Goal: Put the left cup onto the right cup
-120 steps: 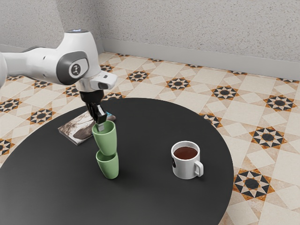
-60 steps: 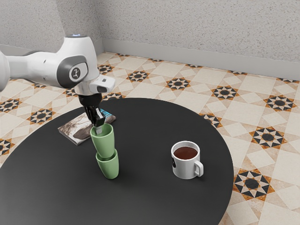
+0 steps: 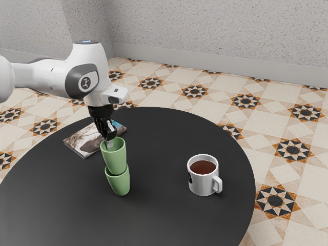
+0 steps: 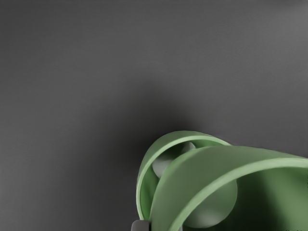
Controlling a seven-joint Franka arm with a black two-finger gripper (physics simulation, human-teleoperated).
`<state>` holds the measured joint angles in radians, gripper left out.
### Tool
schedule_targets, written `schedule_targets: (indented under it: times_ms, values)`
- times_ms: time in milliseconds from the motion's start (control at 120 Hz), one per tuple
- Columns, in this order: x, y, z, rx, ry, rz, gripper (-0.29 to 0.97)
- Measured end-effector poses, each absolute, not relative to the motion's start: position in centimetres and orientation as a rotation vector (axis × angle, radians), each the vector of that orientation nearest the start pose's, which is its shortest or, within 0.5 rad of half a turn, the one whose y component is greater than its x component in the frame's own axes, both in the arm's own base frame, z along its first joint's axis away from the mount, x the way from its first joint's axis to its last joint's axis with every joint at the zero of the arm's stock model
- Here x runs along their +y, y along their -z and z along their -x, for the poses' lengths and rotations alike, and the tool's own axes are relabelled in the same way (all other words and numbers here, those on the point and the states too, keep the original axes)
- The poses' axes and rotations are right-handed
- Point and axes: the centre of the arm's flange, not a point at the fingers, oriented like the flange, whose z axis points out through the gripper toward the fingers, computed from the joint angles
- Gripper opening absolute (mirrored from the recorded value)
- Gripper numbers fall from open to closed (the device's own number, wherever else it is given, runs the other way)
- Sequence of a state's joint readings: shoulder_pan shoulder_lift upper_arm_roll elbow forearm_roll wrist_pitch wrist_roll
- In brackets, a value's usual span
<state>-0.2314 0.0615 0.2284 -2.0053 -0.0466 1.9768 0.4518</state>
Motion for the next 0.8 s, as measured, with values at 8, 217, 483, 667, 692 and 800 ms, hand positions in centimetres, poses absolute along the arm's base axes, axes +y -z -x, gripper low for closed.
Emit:
schedule_targets:
  times_ms: [8, 217, 483, 667, 692, 800]
  values:
    - [-0.6, -42.0, -55.7, 0.686, -0.127, 3.112, -0.07]
    - [-0.8, -41.9, -55.6, 0.692, -0.132, 3.116, 0.25]
    - [-0.9, -43.5, -56.1, 0.697, -0.096, 3.117, 0.53]
    - [-0.7, -50.8, -57.8, 0.652, -0.009, 3.12, 0.6]
    - [-0.5, -51.9, -57.9, 0.633, 0.001, 3.123, 0.61]
    - [1.6, -57.8, -58.3, 0.514, 0.068, 3.137, 0.62]
